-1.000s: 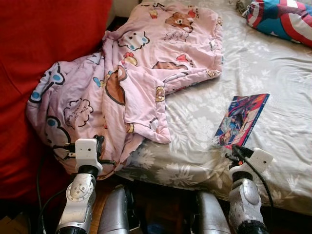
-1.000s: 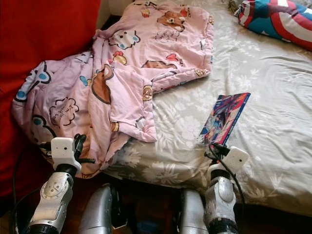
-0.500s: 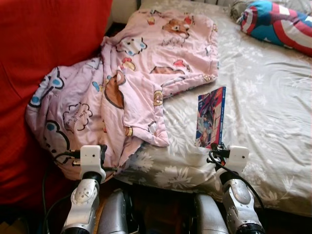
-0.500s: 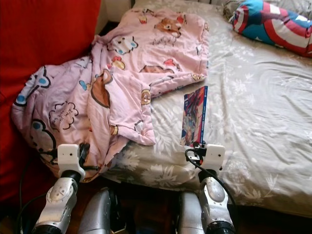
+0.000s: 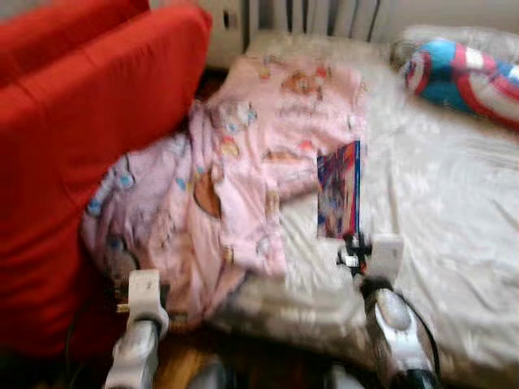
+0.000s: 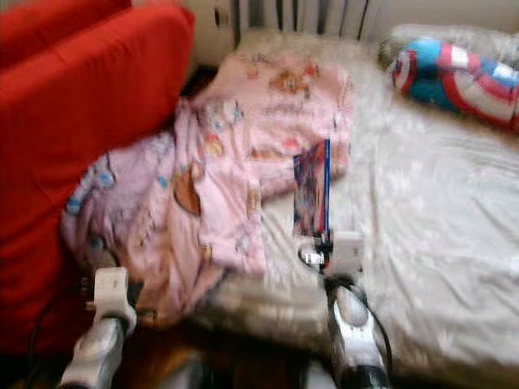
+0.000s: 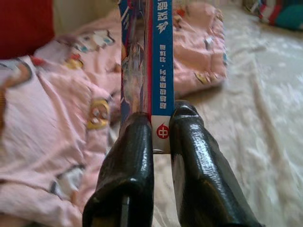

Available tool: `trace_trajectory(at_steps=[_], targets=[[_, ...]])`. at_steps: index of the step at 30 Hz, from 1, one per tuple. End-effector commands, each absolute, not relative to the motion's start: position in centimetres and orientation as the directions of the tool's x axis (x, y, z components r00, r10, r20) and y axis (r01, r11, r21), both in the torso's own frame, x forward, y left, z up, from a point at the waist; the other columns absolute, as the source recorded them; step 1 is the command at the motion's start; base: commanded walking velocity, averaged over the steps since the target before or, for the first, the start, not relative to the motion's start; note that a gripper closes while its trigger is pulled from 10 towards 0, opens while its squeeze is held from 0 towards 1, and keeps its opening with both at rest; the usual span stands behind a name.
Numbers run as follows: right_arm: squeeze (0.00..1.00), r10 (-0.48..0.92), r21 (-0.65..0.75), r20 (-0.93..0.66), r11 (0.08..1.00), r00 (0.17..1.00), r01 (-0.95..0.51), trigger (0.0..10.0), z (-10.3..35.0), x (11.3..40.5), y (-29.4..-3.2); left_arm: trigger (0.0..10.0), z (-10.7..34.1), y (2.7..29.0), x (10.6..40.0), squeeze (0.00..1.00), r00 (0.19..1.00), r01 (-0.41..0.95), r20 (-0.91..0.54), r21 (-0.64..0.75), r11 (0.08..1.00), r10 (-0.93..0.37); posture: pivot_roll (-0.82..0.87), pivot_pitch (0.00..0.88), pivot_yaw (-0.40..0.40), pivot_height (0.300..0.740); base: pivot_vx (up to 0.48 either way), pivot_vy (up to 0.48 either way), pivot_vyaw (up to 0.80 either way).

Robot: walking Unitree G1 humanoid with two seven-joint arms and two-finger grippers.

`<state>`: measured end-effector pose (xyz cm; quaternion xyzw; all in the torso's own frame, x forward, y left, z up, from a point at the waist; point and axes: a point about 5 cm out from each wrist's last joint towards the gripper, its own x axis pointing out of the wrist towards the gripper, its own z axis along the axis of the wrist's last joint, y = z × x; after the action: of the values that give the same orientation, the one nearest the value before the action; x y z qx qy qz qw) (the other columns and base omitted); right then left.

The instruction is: Clean up the room

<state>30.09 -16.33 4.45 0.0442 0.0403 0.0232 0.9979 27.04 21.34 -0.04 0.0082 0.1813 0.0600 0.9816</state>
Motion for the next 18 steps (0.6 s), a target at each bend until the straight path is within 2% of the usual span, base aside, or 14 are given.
trace_trajectory(at_steps=[1,5,9,18], targets=[[0.00,0.048,0.089,-0.036,0.995,0.998,-0.045,10.0,5.2,30.4,-16.3,10.0,-1.1,21.4,26.3,0.00,0.905,-0.106,-0.409,0.053,0.993,0.118,-0.04,0.072,-0.007,0.740,0.000,0.000,0.00],[0.00,0.053,0.092,-0.040,0.995,0.998,-0.049,10.0,5.1,30.4,-16.4,10.0,-2.0,21.4,25.8,0.00,0.873,-0.110,-0.472,0.050,0.993,0.120,-0.04,0.058,-0.007,0.740,0.000,0.000,0.00],[0.00,0.049,0.086,-0.061,0.995,0.997,-0.044,10.0,4.9,30.5,-16.2,10.0,-3.4,22.3,24.4,0.00,0.813,-0.206,-0.554,0.011,0.979,0.177,-0.04,0.041,-0.005,0.740,0.000,0.000,0.00],[0.00,0.036,0.120,-0.062,0.992,0.997,-0.028,10.0,4.9,30.8,-15.7,10.0,-4.9,21.1,23.2,0.00,0.756,-0.173,-0.643,-0.021,0.985,0.119,-0.06,0.017,0.004,0.740,0.000,0.000,0.00]])
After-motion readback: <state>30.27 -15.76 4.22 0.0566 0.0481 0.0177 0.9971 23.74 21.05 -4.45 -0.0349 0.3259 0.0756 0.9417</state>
